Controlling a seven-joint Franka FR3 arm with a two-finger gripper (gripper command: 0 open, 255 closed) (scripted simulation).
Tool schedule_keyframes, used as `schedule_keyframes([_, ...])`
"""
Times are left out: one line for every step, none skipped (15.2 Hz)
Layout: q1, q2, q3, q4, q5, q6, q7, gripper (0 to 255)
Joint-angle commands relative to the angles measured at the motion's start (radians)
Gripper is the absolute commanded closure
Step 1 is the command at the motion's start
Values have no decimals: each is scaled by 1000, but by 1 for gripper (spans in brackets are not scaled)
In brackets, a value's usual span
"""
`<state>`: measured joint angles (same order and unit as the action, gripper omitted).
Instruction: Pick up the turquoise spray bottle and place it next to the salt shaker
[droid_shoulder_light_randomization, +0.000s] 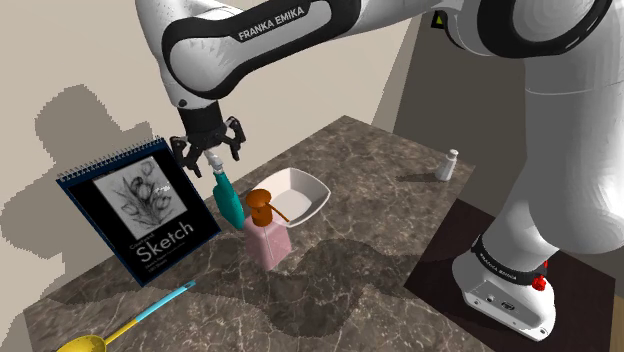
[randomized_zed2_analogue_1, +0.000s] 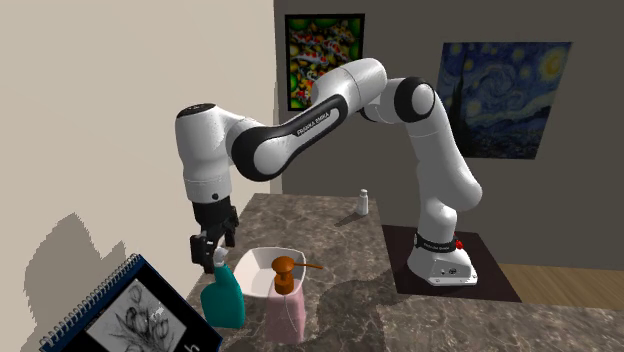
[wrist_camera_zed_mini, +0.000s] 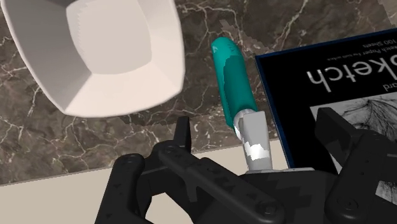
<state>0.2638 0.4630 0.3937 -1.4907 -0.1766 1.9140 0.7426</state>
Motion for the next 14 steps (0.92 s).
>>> schedule_keyframes([-1, 1, 0, -3, -1, 4, 0, 0])
schedule_keyframes([-1, 1, 0, -3, -1, 4, 0, 0])
schedule_keyframes([-1, 1, 0, -3, -1, 4, 0, 0])
schedule_keyframes([-1, 1, 0, -3, -1, 4, 0, 0])
schedule_keyframes([-1, 1, 0, -3, -1, 4, 0, 0])
schedule_keyframes([-1, 1, 0, -3, 0, 4, 0, 0])
schedule_keyframes([-1, 1, 0, -3, 0, 4, 0, 255])
schedule_keyframes([-1, 1, 0, -3, 0, 4, 0, 255])
schedule_keyframes([-1, 1, 0, -3, 0, 4, 0, 255])
schedule_keyframes([-1, 1, 0, -3, 0, 4, 0, 255])
schedule_keyframes([-1, 1, 0, -3, -1, 4, 0, 255])
schedule_keyframes([0, 1, 0, -3, -1, 4, 0, 255])
schedule_keyframes([0, 1, 0, -3, -1, 4, 0, 255])
schedule_keyframes([0, 1, 0, -3, -1, 4, 0, 255])
